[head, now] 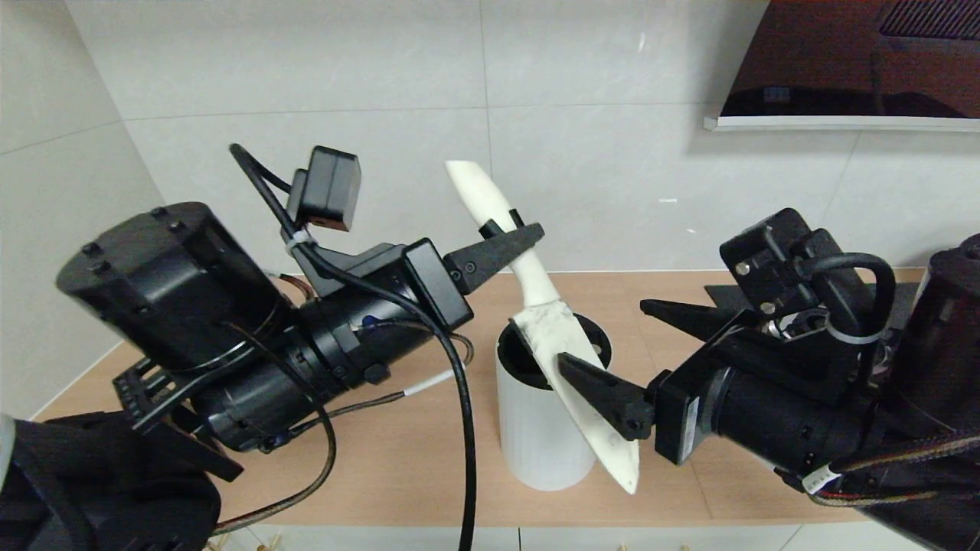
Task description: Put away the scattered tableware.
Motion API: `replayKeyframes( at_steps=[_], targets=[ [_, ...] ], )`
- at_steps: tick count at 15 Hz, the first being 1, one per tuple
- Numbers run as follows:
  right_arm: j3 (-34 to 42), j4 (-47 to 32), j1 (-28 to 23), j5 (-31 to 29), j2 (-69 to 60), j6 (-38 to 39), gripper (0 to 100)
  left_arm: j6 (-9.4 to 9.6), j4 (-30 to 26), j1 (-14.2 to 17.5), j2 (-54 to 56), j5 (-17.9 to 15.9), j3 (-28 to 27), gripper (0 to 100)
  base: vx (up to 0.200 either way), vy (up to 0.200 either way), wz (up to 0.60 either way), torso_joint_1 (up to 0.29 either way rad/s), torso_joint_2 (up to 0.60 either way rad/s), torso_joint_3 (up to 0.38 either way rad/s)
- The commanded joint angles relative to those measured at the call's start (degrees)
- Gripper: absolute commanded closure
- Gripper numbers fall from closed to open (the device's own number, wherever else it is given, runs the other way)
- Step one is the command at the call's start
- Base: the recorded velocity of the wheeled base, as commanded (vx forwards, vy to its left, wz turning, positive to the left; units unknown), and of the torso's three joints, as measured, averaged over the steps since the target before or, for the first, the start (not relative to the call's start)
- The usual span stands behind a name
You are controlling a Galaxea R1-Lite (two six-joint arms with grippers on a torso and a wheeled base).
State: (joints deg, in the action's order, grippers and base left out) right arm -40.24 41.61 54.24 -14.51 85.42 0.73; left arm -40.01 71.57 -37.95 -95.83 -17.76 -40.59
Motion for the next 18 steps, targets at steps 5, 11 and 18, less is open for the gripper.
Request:
replayKeyframes(
  at_steps=[5,11,18],
  targets=[
    [0.0,0.0,-1.7,0.0,-1.2,-0.1,0,9.07,10.4,4.6,-1.1,-1.0,-1.2,100,0.000,0.000,0.00,0.000,0.00,0.000],
    [0.3,-0.1,-1.9,-0.2,-1.1,-1.0,0,27.09,18.4,7.3,-9.9,-1.8,-4.5,100,0.000,0.000,0.00,0.000,0.00,0.000],
    [0.3,-0.1,-2.6,-0.2,-0.6,-1.0,0,30.43,18.4,7.3,-11.3,-1.8,-4.4,100,0.000,0.000,0.00,0.000,0.00,0.000]
  ],
)
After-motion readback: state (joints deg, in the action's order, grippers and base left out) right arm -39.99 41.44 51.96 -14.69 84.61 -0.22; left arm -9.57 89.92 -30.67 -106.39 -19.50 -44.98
